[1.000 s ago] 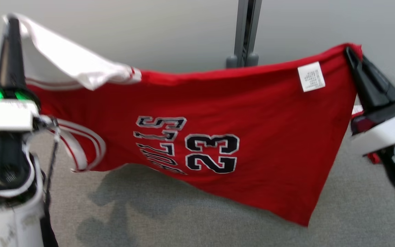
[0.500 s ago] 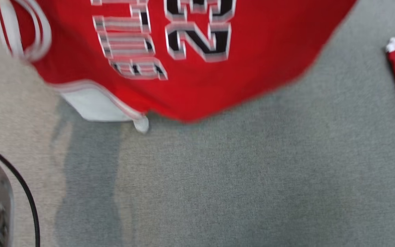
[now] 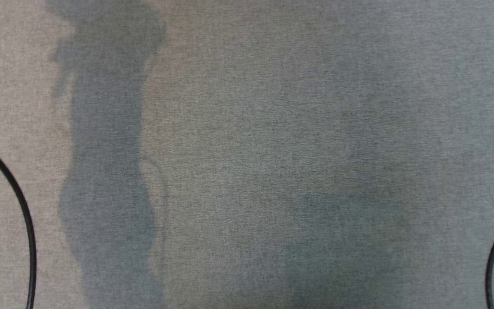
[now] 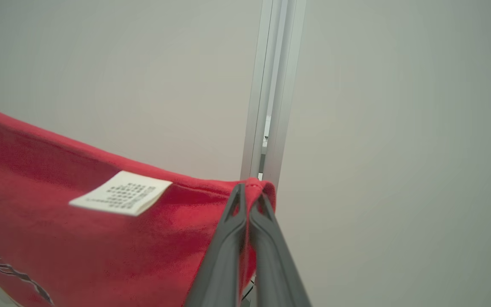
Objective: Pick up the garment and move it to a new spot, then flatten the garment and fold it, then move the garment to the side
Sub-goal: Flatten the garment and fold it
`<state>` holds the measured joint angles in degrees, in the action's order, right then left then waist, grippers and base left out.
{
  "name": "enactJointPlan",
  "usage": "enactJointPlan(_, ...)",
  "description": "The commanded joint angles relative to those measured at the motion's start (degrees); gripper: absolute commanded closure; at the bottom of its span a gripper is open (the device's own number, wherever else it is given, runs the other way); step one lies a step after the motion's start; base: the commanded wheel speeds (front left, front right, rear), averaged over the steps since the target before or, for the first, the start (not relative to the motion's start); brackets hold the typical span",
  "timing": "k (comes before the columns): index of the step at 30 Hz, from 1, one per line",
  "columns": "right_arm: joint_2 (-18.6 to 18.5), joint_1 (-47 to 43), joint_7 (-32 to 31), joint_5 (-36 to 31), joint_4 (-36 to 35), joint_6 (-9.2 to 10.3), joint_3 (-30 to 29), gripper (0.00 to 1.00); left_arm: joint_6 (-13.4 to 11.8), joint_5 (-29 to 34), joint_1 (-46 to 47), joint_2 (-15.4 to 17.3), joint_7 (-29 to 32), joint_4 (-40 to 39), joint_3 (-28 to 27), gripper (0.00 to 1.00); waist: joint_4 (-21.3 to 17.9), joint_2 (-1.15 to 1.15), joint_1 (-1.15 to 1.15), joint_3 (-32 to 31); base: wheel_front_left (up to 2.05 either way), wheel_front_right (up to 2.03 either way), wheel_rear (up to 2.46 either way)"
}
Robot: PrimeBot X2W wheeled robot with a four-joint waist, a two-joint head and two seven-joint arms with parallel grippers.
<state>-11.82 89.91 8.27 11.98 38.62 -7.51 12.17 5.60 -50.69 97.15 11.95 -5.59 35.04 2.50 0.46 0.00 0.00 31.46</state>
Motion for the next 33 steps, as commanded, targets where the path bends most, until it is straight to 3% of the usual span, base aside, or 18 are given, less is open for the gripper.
enactJointPlan(1,0.3,-0.9,1.9,0.2,2.9,0.05,1.0,1.0,1.0,1.2,-1.1,0.3,-0.5,2.1,2.0,1.0,0.7,0.0,0.0,0.4,0.0,0.0,0.0)
enactJointPlan(8,0.8,-7.3,5.1,5.1,12.3,0.05,5.0,1.0,1.9,3.6,-9.8,1.7,-0.8,8.9,8.3,1.0,2.7,0.0,0.0,1.7,0.0,0.0,0.0)
enactJointPlan(13,1.0,-13.0,6.1,8.8,17.2,0.05,9.0,1.0,1.9,5.4,-19.1,3.6,-1.8,10.9,16.2,1.0,4.0,0.0,0.0,1.3,0.0,0.0,0.0)
enactJointPlan(24,-0.3,-25.6,6.8,19.4,20.3,0.05,17.5,1.0,1.9,4.5,-35.6,11.7,-4.4,9.6,31.8,1.0,5.3,0.0,0.0,-5.5,0.0,0.0,0.0)
enactJointPlan(33,-1.8,-33.1,7.0,25.2,21.9,0.05,22.1,1.0,1.9,6.7,-45.4,15.0,-6.9,11.4,41.3,1.0,5.8,0.0,0.0,-12.0,0.0,0.0,0.0)
